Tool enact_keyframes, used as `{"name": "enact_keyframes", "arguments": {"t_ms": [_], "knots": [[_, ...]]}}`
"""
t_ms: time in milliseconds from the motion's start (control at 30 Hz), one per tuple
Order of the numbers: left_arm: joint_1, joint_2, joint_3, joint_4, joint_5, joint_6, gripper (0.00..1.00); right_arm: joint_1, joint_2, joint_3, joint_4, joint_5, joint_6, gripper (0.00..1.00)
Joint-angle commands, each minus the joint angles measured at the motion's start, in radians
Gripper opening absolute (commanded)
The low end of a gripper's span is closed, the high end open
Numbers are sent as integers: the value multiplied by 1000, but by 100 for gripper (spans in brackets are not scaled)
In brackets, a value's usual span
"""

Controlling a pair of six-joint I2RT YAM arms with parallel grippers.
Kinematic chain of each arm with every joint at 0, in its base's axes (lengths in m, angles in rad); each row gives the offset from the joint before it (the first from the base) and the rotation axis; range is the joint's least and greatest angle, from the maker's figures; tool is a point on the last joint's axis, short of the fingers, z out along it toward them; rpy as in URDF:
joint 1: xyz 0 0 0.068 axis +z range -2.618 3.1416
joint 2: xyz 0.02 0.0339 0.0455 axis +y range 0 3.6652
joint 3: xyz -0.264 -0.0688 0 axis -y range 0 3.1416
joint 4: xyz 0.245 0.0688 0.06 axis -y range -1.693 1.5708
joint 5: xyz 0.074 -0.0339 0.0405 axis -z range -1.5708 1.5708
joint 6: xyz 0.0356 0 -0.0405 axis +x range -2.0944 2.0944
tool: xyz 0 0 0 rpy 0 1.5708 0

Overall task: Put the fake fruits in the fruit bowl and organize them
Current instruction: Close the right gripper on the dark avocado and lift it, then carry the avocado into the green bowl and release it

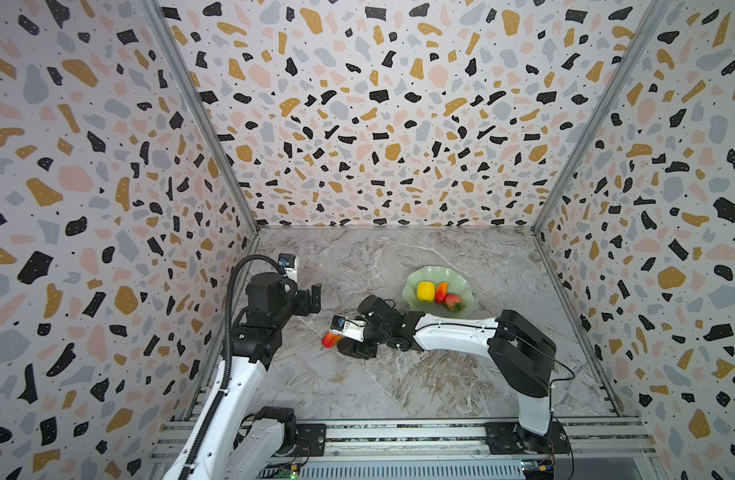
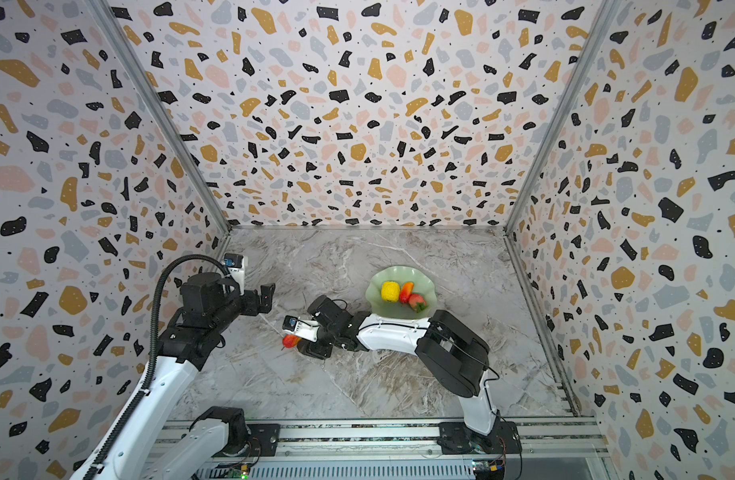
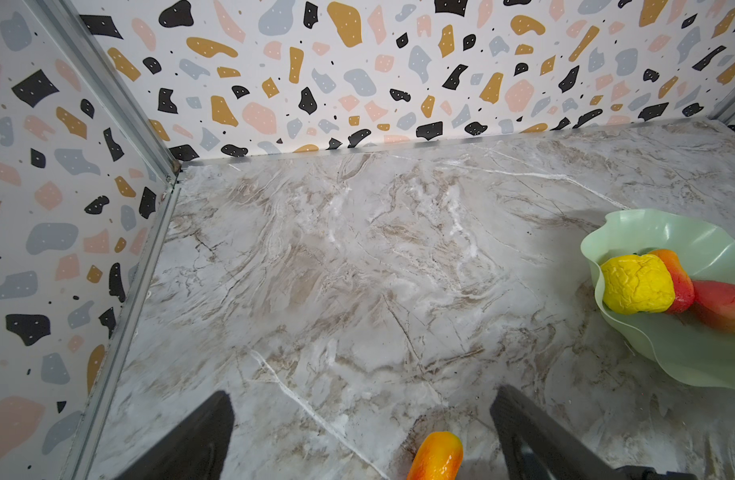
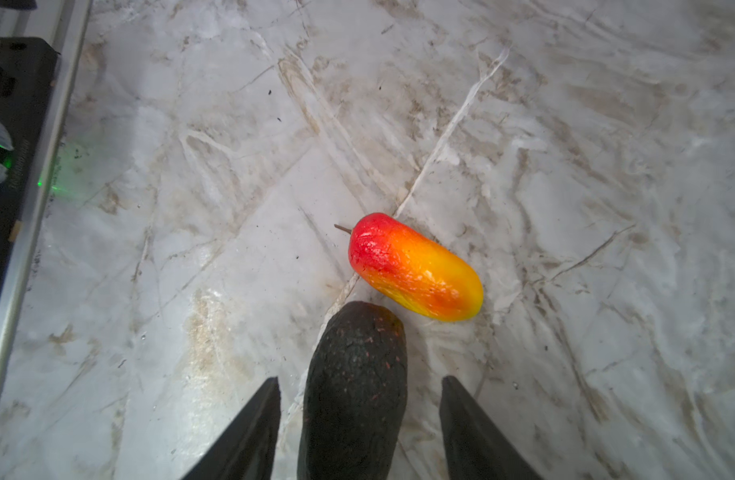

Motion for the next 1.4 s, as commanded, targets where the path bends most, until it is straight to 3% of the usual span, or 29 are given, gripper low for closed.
{"name": "enact_keyframes", "arguments": {"t_ms": [0, 600, 800, 1100, 1367], "knots": [[5, -8, -12, 40, -6, -2, 100, 2, 1, 17, -40, -21, 30, 61], [5, -14, -14, 39, -19, -2, 100, 3, 80, 48, -29, -42, 75, 51], [5, -13, -14, 38, -19, -2, 100, 2, 67, 72, -64, -31, 56, 39], [5, -25, -14, 38, -13, -2, 100, -64, -191, 9, -179, -1, -39, 28], [5, -28, -12, 38, 0, 2, 100, -272, -499, -173, -232, 85, -76, 25]]}}
